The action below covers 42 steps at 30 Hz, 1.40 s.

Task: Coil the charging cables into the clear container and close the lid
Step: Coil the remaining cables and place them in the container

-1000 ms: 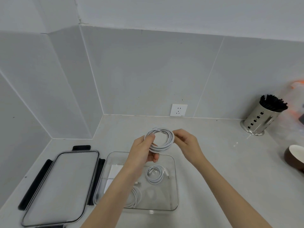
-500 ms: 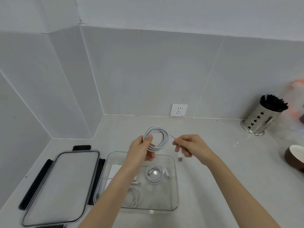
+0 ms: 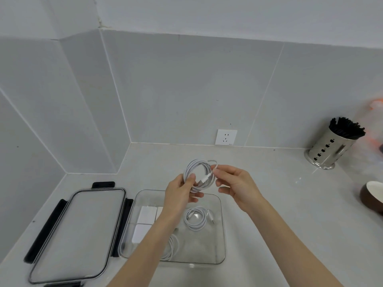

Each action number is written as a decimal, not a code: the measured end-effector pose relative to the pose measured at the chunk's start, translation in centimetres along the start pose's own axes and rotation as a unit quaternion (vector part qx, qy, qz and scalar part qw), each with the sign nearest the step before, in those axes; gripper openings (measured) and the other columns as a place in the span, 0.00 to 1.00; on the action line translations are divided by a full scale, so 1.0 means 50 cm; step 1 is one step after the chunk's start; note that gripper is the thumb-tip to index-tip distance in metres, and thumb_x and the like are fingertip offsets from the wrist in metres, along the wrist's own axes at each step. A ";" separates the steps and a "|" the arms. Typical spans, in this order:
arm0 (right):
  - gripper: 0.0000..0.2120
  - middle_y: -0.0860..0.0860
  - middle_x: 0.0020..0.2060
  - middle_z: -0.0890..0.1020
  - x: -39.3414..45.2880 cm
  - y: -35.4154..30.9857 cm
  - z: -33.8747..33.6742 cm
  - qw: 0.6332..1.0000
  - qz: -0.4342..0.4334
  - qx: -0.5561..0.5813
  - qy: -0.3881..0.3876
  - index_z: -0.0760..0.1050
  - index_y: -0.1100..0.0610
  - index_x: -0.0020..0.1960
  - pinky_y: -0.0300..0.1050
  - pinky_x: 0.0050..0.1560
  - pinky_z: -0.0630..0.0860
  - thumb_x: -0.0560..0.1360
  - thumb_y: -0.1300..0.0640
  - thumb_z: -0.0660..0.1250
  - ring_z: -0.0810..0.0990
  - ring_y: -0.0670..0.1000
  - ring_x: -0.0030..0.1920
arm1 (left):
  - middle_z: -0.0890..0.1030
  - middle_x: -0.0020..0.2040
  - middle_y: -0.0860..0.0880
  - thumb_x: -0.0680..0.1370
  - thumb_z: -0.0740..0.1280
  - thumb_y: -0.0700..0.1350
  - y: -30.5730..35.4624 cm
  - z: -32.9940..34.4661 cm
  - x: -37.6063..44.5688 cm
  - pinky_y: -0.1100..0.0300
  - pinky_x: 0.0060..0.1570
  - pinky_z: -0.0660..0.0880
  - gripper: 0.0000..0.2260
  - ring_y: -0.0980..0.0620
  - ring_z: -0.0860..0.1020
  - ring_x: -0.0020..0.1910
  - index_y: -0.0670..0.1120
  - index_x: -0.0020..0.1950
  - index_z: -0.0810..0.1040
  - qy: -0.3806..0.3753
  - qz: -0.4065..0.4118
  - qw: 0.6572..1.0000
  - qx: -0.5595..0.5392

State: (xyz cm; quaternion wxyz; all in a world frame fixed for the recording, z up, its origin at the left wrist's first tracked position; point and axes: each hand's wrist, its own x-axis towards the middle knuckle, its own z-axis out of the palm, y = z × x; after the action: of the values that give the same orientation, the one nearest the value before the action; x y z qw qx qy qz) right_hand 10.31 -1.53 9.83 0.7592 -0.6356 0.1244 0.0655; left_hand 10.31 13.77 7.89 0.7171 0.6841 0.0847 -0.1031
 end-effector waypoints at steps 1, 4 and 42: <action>0.05 0.46 0.29 0.80 0.000 0.005 0.002 0.999 -0.027 -0.026 0.022 0.82 0.59 0.46 0.35 0.28 0.73 0.71 0.63 0.70 0.74 0.44 0.27 | 0.81 0.37 0.45 0.78 0.62 0.45 0.000 -0.001 0.000 0.63 0.30 0.77 0.09 0.54 0.81 0.28 0.40 0.43 0.75 0.004 0.003 1.000 -0.003; 0.05 0.44 0.30 0.82 -0.005 0.018 0.016 0.991 -0.091 -0.053 0.077 0.83 0.56 0.41 0.34 0.28 0.70 0.69 0.64 0.72 0.71 0.43 0.26 | 0.81 0.37 0.45 0.77 0.64 0.45 0.005 -0.004 0.000 0.62 0.31 0.79 0.08 0.51 0.82 0.29 0.40 0.44 0.76 0.004 0.005 1.000 -0.020; 0.12 0.53 0.40 0.84 0.019 0.082 -0.007 0.963 0.100 0.144 -0.204 0.82 0.57 0.41 0.46 0.52 0.74 0.73 0.54 0.61 0.82 0.51 0.43 | 0.84 0.35 0.46 0.76 0.65 0.44 0.000 0.006 -0.035 0.63 0.28 0.77 0.06 0.47 0.83 0.31 0.42 0.47 0.79 -0.097 -0.054 0.989 -0.100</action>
State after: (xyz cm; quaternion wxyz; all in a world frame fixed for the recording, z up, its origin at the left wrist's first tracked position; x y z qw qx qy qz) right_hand 10.13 -1.19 5.62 0.8416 -0.4765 0.0379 0.2513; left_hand 8.60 13.51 8.37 0.7800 0.5904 0.0610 -0.1983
